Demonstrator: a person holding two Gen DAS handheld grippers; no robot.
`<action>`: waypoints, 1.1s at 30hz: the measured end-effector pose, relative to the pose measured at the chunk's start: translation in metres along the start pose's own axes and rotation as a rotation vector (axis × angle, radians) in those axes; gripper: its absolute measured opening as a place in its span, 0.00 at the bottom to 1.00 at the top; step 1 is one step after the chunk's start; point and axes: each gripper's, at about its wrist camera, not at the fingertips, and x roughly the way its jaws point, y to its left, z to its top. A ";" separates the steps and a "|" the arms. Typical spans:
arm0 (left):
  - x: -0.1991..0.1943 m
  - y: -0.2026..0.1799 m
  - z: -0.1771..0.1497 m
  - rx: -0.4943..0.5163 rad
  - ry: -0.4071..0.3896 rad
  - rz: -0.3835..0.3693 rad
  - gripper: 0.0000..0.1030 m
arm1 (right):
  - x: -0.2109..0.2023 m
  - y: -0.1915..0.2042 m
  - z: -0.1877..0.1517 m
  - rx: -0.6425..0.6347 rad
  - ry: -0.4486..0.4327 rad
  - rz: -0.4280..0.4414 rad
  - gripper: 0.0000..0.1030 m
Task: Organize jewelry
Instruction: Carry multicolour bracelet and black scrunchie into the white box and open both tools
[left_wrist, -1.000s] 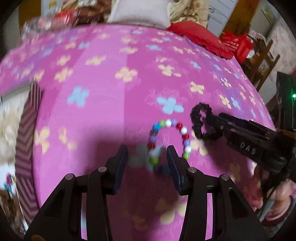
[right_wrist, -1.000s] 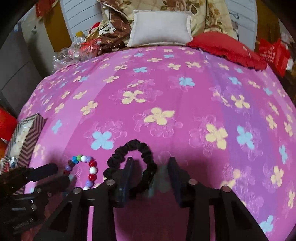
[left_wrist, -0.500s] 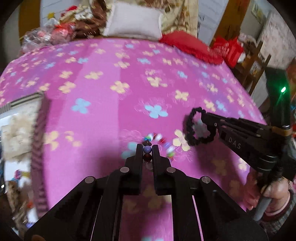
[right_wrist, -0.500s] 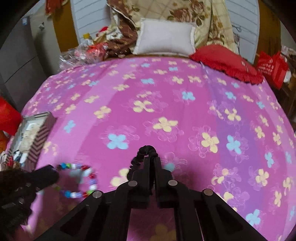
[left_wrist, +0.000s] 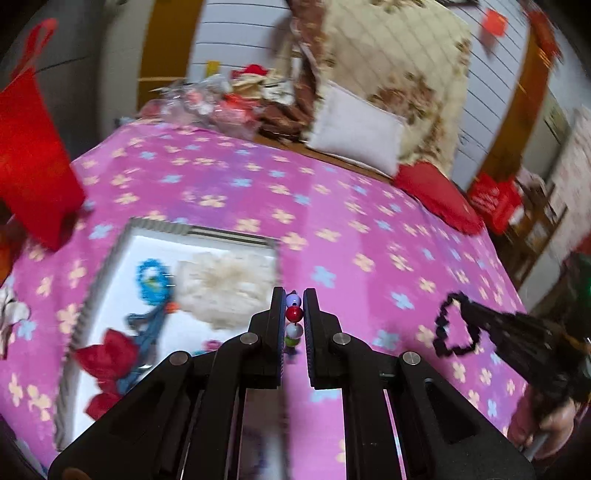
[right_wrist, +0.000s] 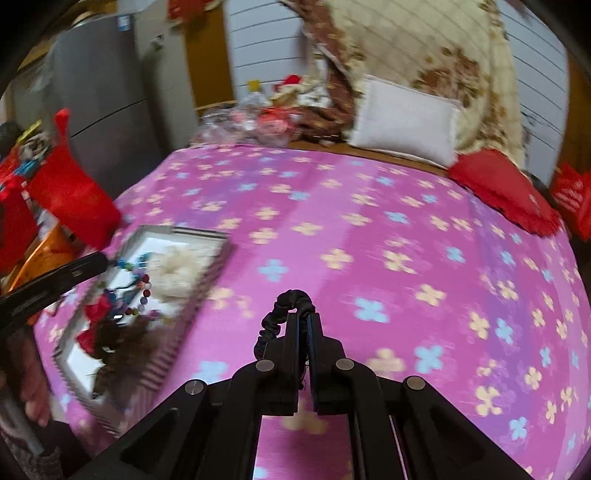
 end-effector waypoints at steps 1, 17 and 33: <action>-0.001 0.012 0.001 -0.017 -0.001 0.004 0.08 | 0.001 0.012 0.002 -0.015 0.002 0.014 0.04; 0.059 0.111 0.011 -0.249 0.122 -0.019 0.07 | 0.077 0.165 0.033 -0.192 0.091 0.147 0.04; 0.057 0.116 0.001 -0.230 0.140 0.078 0.12 | 0.152 0.156 0.021 -0.151 0.217 0.058 0.16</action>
